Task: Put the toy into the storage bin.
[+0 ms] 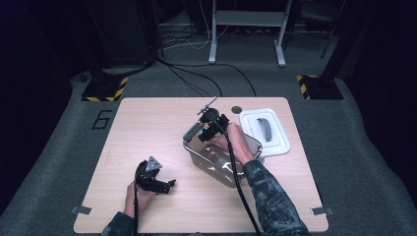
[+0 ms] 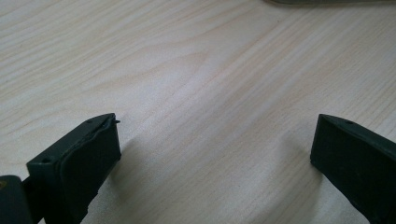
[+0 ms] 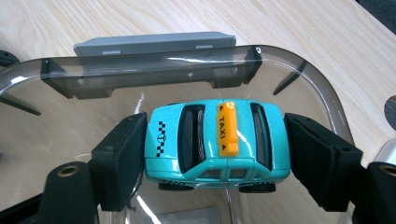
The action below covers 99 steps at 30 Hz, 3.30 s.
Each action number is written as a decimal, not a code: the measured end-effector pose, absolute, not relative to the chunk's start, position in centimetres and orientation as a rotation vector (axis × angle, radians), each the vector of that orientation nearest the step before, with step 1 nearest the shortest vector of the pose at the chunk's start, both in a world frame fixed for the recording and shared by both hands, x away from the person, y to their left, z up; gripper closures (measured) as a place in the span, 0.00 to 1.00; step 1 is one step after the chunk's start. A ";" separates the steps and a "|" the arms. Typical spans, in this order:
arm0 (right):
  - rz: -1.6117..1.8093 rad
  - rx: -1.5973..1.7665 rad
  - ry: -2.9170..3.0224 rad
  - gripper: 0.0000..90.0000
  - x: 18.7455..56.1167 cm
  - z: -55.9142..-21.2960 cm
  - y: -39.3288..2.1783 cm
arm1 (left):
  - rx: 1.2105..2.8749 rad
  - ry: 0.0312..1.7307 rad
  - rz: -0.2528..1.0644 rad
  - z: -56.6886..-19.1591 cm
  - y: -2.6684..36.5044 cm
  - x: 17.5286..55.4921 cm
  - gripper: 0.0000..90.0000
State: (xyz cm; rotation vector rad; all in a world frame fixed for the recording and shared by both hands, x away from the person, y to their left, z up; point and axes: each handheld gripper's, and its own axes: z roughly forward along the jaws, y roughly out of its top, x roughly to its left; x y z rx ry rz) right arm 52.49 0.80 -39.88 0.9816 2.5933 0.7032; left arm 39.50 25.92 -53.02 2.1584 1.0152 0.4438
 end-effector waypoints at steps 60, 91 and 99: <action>0.916 1.276 2.186 0.10 48.9 -35.2 -17.1 | 2.156 1.014 0.440 -53.0 25.9 39.5 0.02; 0.834 1.487 2.113 0.09 52.2 -40.9 -20.9 | 2.155 1.014 0.439 -53.0 25.9 39.5 0.02; 0.830 1.507 2.107 0.10 53.0 -42.2 -20.7 | 2.155 1.015 0.439 -53.0 25.9 39.5 0.02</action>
